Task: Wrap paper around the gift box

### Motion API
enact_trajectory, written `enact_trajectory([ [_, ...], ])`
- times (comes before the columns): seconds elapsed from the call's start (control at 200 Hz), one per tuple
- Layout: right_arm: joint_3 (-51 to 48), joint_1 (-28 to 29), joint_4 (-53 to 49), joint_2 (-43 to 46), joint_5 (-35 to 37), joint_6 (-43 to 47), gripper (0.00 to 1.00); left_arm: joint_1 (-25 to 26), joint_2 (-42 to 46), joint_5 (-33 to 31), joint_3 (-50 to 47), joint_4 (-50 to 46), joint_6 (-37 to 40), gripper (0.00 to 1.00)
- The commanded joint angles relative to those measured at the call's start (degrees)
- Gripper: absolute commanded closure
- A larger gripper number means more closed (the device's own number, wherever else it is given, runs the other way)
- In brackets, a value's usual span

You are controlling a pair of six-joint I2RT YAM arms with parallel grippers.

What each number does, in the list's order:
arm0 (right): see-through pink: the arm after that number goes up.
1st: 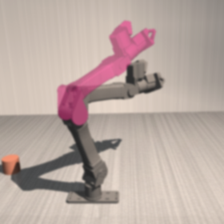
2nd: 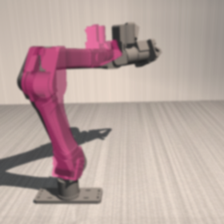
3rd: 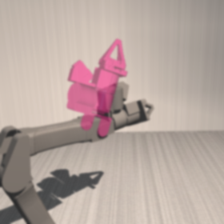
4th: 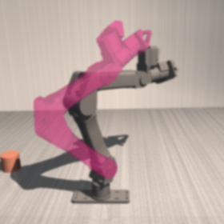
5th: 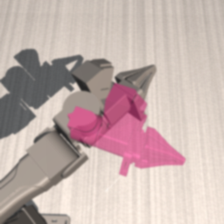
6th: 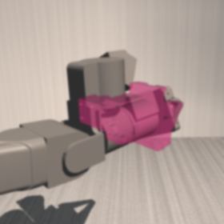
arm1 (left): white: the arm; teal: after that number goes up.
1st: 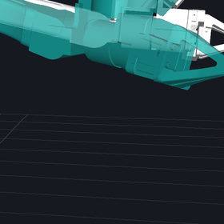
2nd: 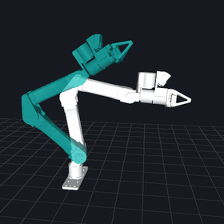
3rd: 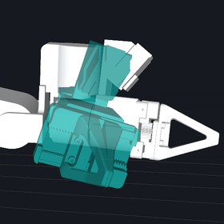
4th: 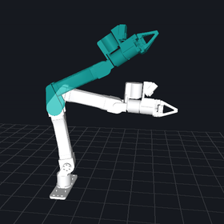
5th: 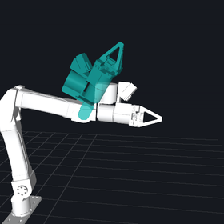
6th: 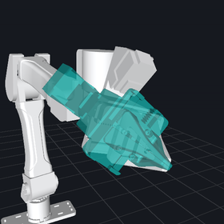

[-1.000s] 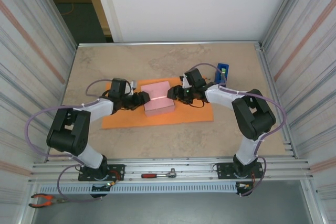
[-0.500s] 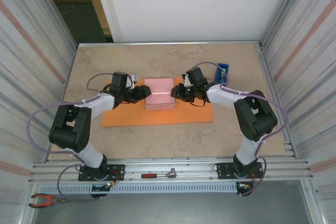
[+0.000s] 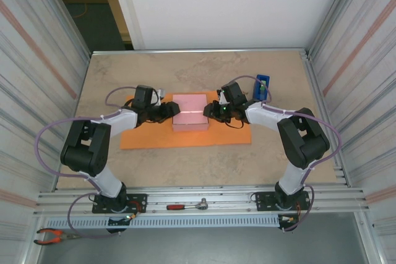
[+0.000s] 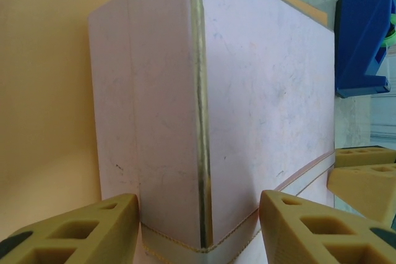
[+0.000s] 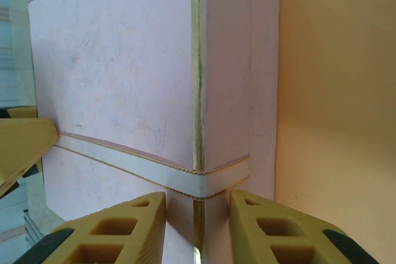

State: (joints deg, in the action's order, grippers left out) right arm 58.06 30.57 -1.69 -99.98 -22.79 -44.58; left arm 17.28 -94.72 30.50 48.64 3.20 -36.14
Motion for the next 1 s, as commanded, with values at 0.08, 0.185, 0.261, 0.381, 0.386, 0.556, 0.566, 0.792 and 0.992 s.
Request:
enact_trajectory([
  [0.08,-1.1,-0.4,3.1,0.6,-2.1,-2.0,0.69,0.8,-1.4,2.5,0.0,1.5,1.6,0.45],
  [0.185,-1.3,-0.4,3.2,0.3,-2.2,-2.1,0.69,0.6,-2.1,2.0,0.1,1.3,2.2,0.45],
  [0.261,-1.3,-0.4,3.3,0.2,-2.3,-2.1,0.69,0.5,-2.7,1.8,0.1,1.4,2.2,0.45],
  [0.381,-1.8,-0.5,3.5,0.4,-2.4,-2.5,0.69,0.1,-3.3,1.7,0.2,1.5,2.3,0.45],
  [0.386,-1.9,-0.5,3.5,0.4,-2.5,-2.5,0.69,0.1,-3.3,1.7,0.2,1.5,2.3,0.45],
  [0.556,-2.3,-0.5,3.9,1.8,-2.6,-2.9,0.69,-0.1,-3.1,2.1,1.1,1.3,2.3,0.45],
  [0.566,-2.3,-0.4,3.9,1.8,-2.6,-2.9,0.69,0.0,-3.1,2.1,1.2,1.2,2.4,0.45],
  [0.792,-2.6,-0.4,3.8,3.0,-2.5,-3.2,0.70,-0.1,-3.1,2.2,1.6,1.1,2.4,0.45],
  [0.992,-2.9,-0.3,3.6,3.7,-2.1,-3.2,0.70,-0.1,-2.7,2.5,2.0,1.3,2.0,0.45],
])
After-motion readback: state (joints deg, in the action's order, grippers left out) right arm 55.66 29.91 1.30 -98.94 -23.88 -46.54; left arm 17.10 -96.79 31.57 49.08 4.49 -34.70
